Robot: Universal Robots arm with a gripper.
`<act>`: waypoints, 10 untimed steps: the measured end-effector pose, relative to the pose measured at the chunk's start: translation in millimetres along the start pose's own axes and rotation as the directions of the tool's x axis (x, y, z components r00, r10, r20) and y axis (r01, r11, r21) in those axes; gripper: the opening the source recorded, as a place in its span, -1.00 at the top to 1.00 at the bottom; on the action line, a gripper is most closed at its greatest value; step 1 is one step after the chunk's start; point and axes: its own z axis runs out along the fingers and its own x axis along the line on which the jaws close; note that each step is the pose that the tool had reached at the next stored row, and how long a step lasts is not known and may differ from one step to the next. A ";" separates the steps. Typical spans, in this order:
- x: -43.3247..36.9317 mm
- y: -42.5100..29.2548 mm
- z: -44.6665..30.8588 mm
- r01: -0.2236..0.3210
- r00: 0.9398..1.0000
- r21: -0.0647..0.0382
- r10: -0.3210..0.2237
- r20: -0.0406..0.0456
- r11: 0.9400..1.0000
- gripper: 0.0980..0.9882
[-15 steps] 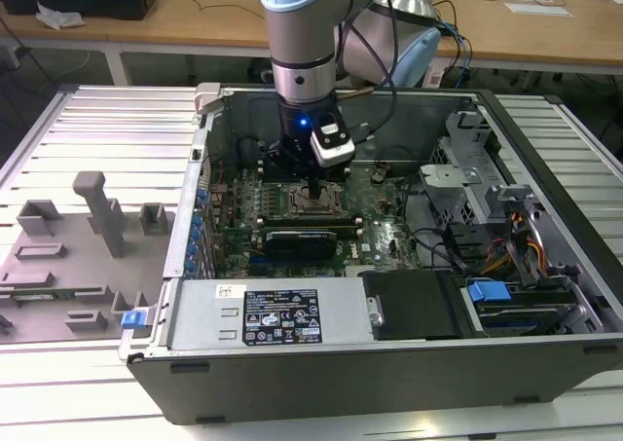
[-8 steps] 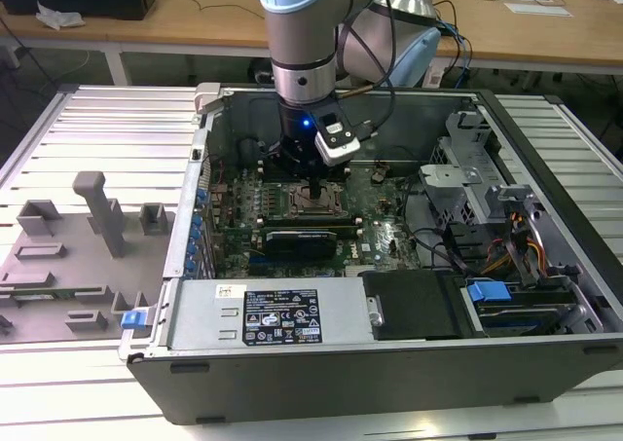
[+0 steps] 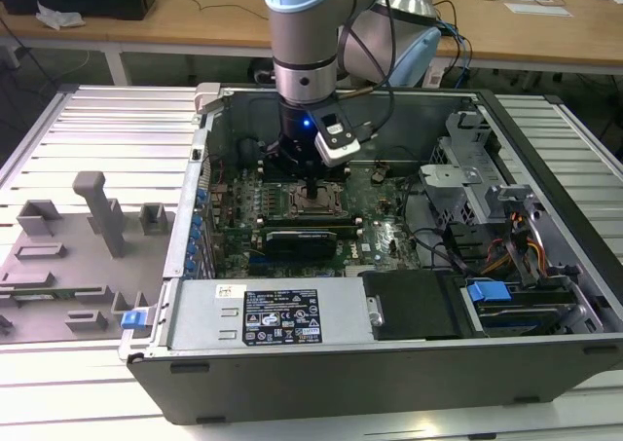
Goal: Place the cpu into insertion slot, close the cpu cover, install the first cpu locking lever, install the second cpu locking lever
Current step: 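Install the first cpu locking lever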
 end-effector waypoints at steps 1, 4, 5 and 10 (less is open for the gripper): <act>0.0 0.0 0.0 0.017 1.000 -0.002 -0.017 0.000 1.000 0.98; 0.0 0.0 0.6 0.073 0.997 -0.008 -0.073 0.002 0.997 0.98; -0.1 0.0 0.7 0.090 0.996 -0.009 -0.090 0.002 0.996 0.98; -0.9 0.0 -0.2 0.141 0.990 -0.015 -0.141 -0.001 0.990 0.98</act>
